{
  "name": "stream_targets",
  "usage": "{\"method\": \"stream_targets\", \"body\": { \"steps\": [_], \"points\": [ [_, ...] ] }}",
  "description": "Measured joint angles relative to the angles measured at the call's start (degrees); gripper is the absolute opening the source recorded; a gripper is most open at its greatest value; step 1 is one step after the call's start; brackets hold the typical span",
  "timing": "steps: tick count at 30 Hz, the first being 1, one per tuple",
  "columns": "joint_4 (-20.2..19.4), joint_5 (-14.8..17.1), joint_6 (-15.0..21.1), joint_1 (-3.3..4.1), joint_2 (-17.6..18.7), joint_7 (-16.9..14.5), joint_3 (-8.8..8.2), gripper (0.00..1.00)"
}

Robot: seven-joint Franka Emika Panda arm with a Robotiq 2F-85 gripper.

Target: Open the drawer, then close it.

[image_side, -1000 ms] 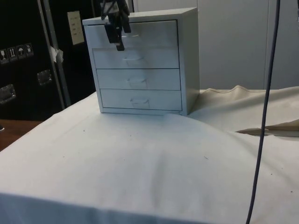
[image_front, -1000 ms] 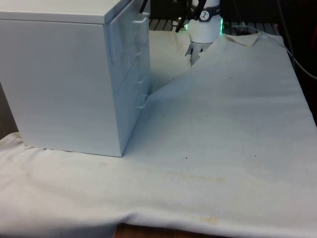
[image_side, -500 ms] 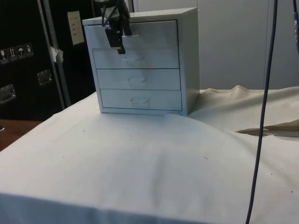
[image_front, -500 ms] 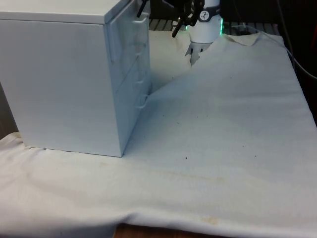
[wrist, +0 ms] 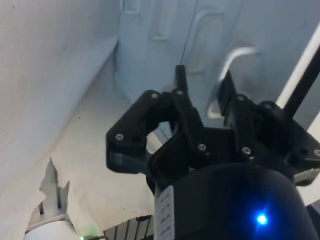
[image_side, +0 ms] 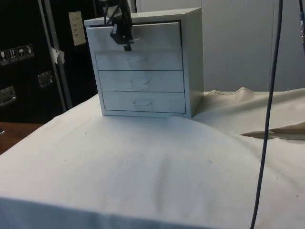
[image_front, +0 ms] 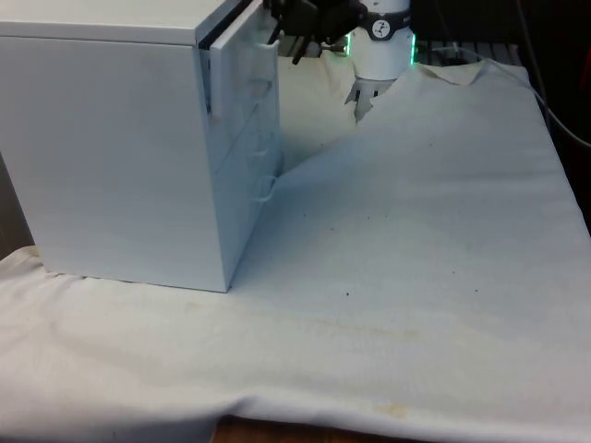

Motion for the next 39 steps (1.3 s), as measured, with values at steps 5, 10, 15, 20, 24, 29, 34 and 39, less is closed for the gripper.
{"method": "stream_targets", "body": {
  "steps": [5,10,15,20,24,29,34,39],
  "points": [
    [0.1,-0.1,-0.3,0.11,-0.1,0.6,0.00,0.00],
    [0.2,-0.5,-0.9,0.34,-0.1,1.7,0.46,0.00],
    [0.7,-1.6,-2.4,0.80,0.0,3.8,1.66,0.00],
    [1.2,-2.8,-3.6,1.03,0.0,5.2,2.46,0.00],
    [1.6,-4.5,-4.9,1.26,0.1,7.2,3.55,0.00],
    [2.2,-5.7,-6.1,1.43,0.5,8.5,4.41,0.00],
    [3.5,-7.2,-8.1,1.60,1.4,10.3,5.73,0.00],
    [4.6,-7.8,-9.6,1.72,2.3,11.4,6.70,0.00]
  ]
}}
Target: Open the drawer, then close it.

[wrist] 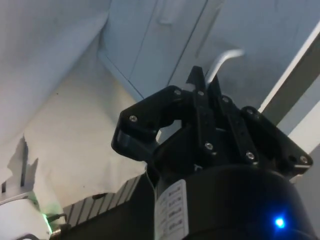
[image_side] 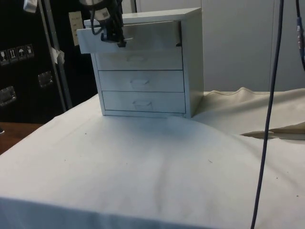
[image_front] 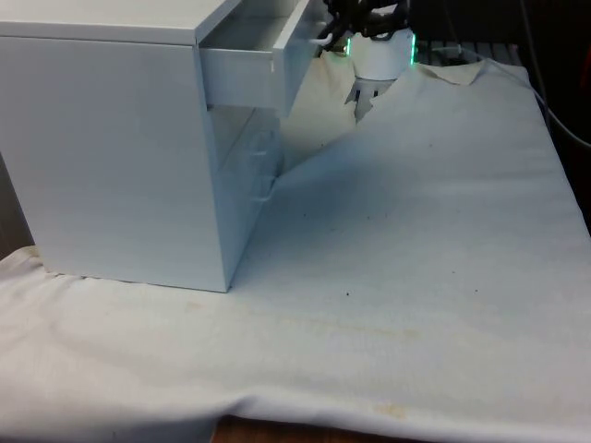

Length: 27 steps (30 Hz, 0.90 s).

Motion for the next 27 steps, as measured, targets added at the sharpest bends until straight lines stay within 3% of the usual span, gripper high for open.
{"method": "stream_targets", "body": {
  "steps": [27],
  "points": [
    [3.0,-3.7,-5.9,0.63,2.2,6.7,5.56,0.00]
  ]
}}
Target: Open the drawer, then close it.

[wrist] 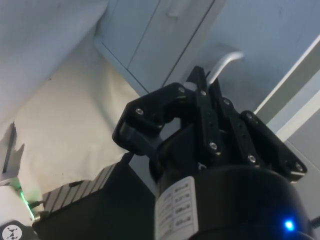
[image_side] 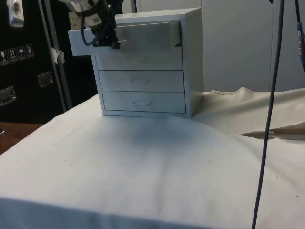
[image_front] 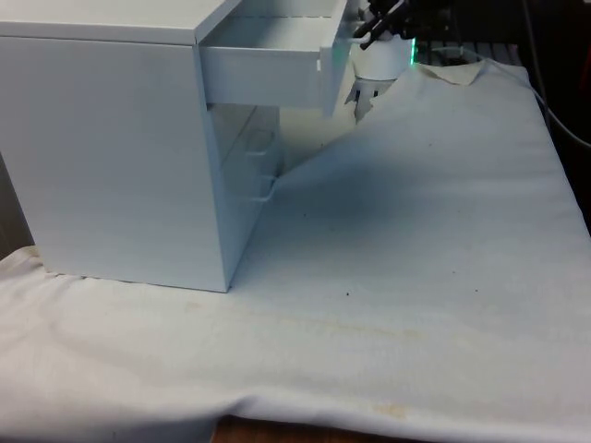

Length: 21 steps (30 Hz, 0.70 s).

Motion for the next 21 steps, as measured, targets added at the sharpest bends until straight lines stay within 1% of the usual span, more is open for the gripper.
{"method": "stream_targets", "body": {
  "steps": [3,7,12,17,21],
  "points": [
    [0.6,-0.1,-0.9,0.11,0.4,0.9,0.74,0.00],
    [0.7,-0.1,-1.1,0.23,0.7,1.5,1.09,0.00],
    [1.0,-0.3,-1.8,0.29,1.0,3.2,2.12,0.00],
    [1.1,-0.3,-1.8,0.29,1.1,3.4,2.23,0.00],
    [1.2,-0.3,-1.9,0.46,1.3,3.7,2.58,0.00]
  ]
}}
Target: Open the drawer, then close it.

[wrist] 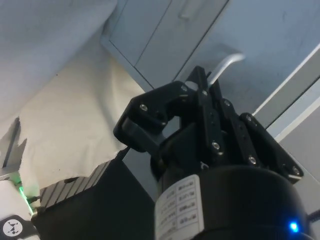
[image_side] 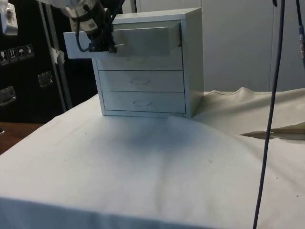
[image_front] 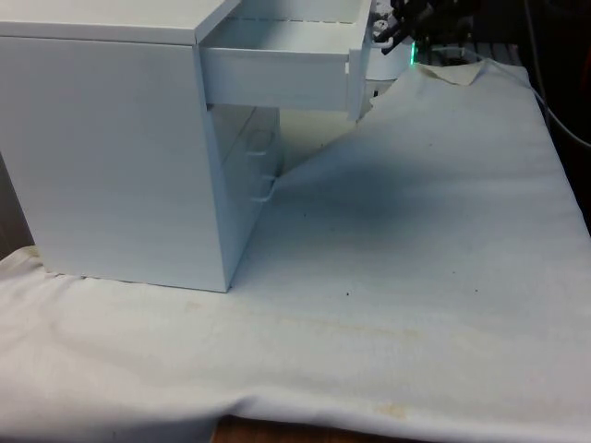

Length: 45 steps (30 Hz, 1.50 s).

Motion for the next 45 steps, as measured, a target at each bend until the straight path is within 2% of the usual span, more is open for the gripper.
{"method": "stream_targets", "body": {
  "steps": [16,26,39,41,44,45],
  "points": [
    [1.1,0.0,-0.9,0.11,1.1,0.4,0.57,0.00],
    [2.9,-1.3,-2.6,0.34,2.7,2.1,2.12,0.00],
    [3.5,-1.4,-3.3,0.34,3.2,2.3,2.29,0.00],
    [3.6,-1.4,-3.3,0.29,3.2,2.3,2.29,0.04],
    [3.6,-1.4,-3.3,0.34,3.2,2.3,2.29,0.18],
    [3.6,-1.4,-3.3,0.34,3.2,2.3,2.29,0.18]
  ]
}}
